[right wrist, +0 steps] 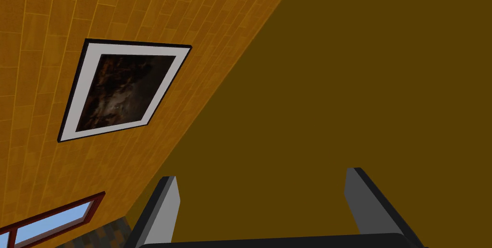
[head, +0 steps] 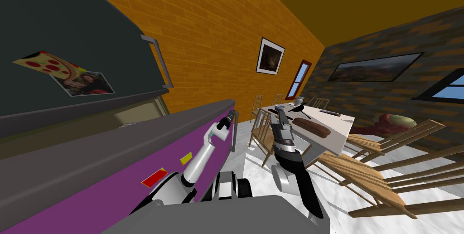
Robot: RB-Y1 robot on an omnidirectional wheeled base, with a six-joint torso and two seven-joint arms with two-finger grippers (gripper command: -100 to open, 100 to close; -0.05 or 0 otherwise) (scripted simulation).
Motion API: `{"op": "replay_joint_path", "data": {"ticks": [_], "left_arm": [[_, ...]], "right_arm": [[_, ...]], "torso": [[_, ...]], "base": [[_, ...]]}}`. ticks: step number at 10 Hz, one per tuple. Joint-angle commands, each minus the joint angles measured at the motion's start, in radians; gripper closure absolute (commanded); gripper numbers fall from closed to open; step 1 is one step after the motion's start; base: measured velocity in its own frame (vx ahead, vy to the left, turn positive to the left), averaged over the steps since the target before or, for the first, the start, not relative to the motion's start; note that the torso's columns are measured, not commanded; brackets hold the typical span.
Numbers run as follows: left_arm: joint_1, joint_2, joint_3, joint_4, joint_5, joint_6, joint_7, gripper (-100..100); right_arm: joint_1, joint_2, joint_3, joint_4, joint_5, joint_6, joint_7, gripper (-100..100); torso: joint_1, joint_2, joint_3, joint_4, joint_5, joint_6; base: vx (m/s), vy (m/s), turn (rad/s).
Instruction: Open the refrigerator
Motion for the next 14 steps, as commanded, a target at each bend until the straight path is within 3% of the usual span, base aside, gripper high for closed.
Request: {"op": "replay_joint_path", "data": {"ticks": [1, 8, 9, 10, 14], "left_arm": [[-0.021, 0.001, -0.006, -0.044, 0.004, 0.062, 0.006, -100], [-0.070, 0.005, -0.020, -0.148, 0.013, 0.207, 0.021, -100], [-0.055, 0.008, -0.018, -0.127, 0.013, 0.203, 0.020, -100], [-0.054, 0.009, -0.019, -0.128, 0.013, 0.208, 0.021, 0], [-0.048, 0.010, -0.021, -0.121, 0.014, 0.212, 0.021, 0]], "right_arm": [[0.000, 0.000, 0.000, 0.000, 0.000, 0.000, 0.000, 0], [0.001, 0.000, 0.000, 0.000, 0.000, 0.000, 0.000, 0], [0.001, 0.000, 0.000, 0.000, 0.000, 0.000, 0.000, 0], [0.001, 0.000, 0.000, 0.000, 0.000, 0.000, 0.000, 0], [0.001, 0.000, 0.000, 0.000, 0.000, 0.000, 0.000, 0]], "torso": [[0.004, -0.008, -0.005, 0.002, 0.001, -0.002], [-0.008, 0.009, 0.005, 0.012, -0.001, 0.006], [-0.007, 0.010, 0.006, 0.014, -0.001, 0.006], [-0.005, 0.009, 0.005, 0.011, -0.001, 0.005], [-0.002, 0.004, 0.002, 0.006, 0.000, 0.002]], "base": [[0.024, 0.000, 0.043], [0.034, 0.008, 0.026], [0.009, 0.000, 0.006], [0.000, 0.000, 0.000], [0.000, 0.000, 0.000]]}}
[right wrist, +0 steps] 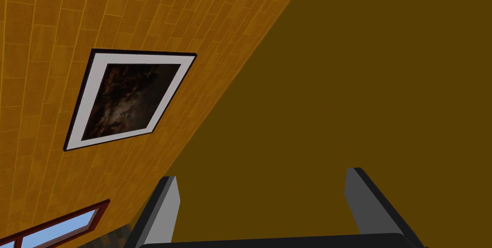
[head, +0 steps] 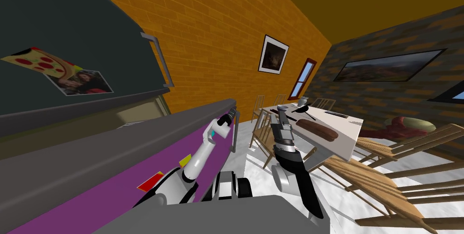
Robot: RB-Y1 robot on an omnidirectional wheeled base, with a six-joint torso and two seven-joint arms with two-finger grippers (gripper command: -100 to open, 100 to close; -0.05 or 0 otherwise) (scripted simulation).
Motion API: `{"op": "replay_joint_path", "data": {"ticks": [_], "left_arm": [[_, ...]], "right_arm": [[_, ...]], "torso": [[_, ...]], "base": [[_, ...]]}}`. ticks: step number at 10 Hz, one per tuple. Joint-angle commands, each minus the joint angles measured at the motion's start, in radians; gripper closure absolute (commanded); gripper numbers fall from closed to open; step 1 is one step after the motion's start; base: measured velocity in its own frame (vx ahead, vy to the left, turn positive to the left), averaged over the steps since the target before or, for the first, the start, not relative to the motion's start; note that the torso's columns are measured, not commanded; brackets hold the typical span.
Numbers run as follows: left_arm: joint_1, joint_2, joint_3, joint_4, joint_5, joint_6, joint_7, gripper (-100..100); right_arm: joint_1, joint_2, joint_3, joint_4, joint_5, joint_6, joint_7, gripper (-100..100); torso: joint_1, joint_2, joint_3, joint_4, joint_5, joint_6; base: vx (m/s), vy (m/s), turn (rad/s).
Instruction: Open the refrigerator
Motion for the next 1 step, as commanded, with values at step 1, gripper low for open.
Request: {"op": "replay_joint_path", "data": {"ticks": [1], "left_arm": [[0.001, 0.000, 0.000, 0.001, 0.000, 0.000, 0.000, 0]], "right_arm": [[0.000, 0.000, 0.000, 0.000, 0.000, 0.000, 0.000, 0]], "torso": [[0.000, -0.001, 0.000, -0.001, 0.000, 0.000]], "base": [[0.000, 0.000, 0.000]]}}
